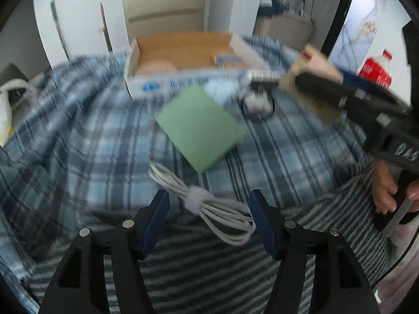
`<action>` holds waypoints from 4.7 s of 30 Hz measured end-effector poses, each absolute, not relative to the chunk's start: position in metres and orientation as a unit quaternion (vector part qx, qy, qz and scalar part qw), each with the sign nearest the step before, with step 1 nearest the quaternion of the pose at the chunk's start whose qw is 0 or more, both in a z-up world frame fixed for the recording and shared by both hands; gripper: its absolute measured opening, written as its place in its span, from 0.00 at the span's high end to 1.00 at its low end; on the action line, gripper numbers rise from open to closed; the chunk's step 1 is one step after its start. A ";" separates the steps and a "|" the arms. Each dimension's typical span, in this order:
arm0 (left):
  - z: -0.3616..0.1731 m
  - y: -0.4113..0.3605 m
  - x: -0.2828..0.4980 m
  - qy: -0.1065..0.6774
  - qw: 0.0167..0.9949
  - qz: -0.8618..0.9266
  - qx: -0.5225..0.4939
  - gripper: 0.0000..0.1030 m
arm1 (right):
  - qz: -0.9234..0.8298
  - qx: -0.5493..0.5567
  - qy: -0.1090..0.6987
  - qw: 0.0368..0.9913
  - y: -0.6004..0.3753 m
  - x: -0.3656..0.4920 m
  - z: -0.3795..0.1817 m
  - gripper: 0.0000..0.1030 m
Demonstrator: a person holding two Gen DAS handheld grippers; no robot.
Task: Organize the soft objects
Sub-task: 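Lift the white cable with the left gripper while the right holds the carton, then carry the carton toward the white box with the right gripper, then lower the carton into the box with the right gripper while the left drops the white cable in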
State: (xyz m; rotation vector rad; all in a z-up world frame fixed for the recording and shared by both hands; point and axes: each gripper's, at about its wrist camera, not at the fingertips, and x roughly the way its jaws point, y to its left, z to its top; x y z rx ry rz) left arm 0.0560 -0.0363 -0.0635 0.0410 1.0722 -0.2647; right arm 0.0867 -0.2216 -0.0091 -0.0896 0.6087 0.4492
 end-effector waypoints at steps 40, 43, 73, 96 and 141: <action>0.004 -0.029 0.023 0.116 0.987 -0.076 0.083 0.76 | 0.189 -0.044 0.175 0.965 -0.228 0.063 0.011 0.07; 0.011 -0.032 0.021 0.120 0.986 -0.076 0.083 0.76 | 0.181 -0.037 0.177 0.967 -0.230 0.063 0.015 0.07; 0.040 -0.033 0.060 0.220 0.970 -0.089 0.058 0.76 | 0.218 -0.063 0.414 0.881 -0.199 0.125 -0.023 0.05; 0.083 -0.038 0.102 0.172 0.980 -0.083 0.054 0.76 | 0.174 -0.058 0.382 0.906 -0.195 0.148 0.028 0.15; -0.019 -0.001 0.214 0.277 0.959 -0.063 -0.004 0.75 | 0.129 0.003 0.444 0.887 -0.169 0.248 -0.026 0.10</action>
